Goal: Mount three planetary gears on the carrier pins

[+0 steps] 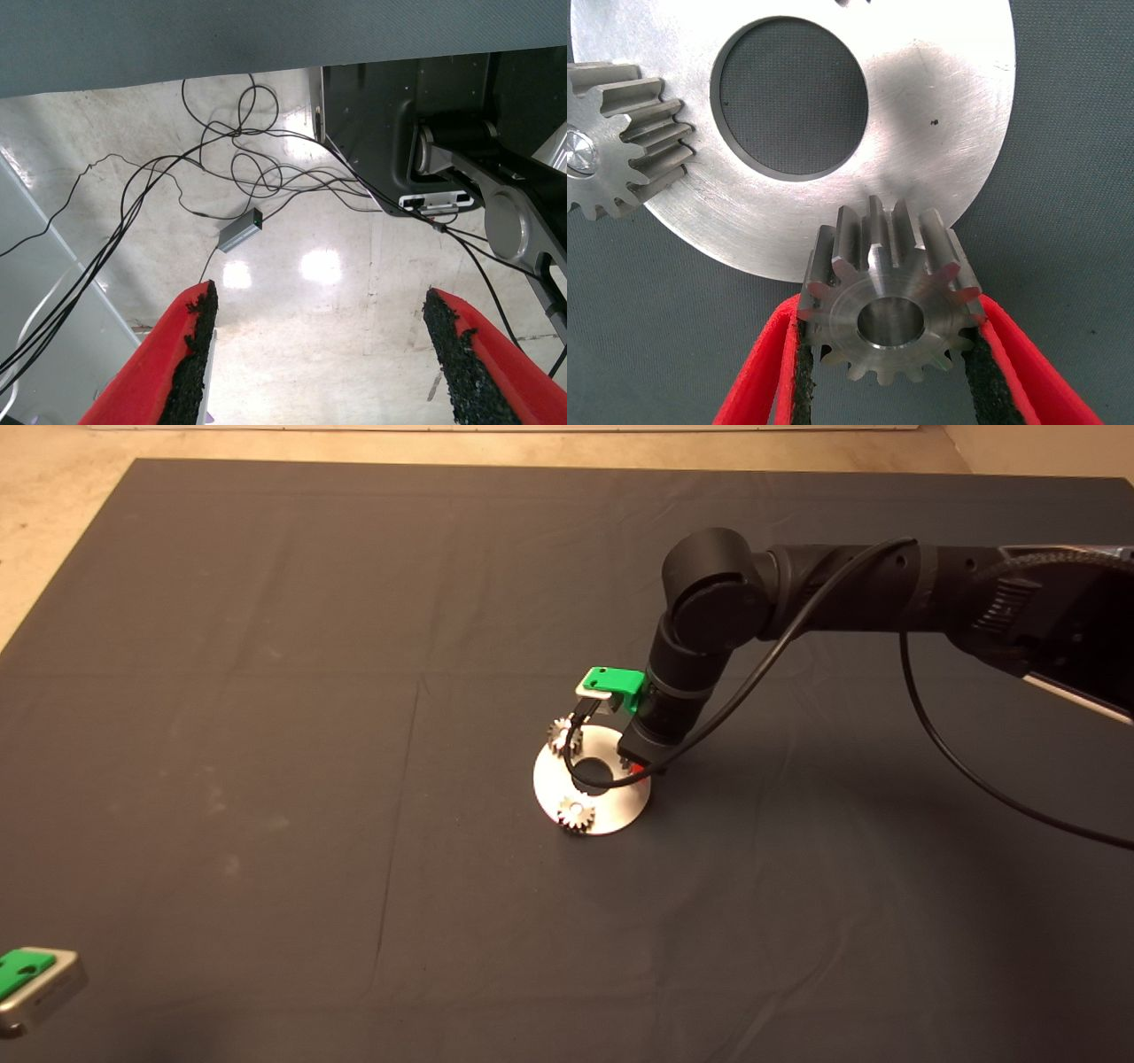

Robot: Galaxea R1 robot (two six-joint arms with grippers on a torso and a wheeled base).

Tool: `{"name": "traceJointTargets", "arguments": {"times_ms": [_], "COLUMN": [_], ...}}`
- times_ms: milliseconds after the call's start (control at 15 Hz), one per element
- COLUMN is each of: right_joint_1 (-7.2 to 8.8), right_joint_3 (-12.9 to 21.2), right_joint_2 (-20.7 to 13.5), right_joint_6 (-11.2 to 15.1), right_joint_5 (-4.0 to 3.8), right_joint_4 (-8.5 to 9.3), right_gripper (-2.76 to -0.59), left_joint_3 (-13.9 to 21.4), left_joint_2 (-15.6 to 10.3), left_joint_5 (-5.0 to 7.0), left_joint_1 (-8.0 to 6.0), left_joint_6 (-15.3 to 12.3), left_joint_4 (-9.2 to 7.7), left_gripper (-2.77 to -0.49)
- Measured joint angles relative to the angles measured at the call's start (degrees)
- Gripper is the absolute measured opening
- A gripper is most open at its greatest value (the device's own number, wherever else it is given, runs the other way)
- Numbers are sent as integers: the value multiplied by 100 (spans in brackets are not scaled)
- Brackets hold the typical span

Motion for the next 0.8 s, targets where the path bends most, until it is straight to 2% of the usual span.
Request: {"name": "traceJointTargets", "arguments": {"times_ms": [800], "right_joint_1": [1], "right_joint_3": [0], "right_joint_2": [-16], "right_joint_6": [-9], "right_joint_5": [15], "right_joint_4": [-1], "right_gripper": [-238], "left_joint_3": [0], "left_joint_2": [0], "left_joint_5": [-2], "left_joint_1": [0], "left_joint_6": [0], "left_joint_4": [0], "left_gripper": [-165]}}
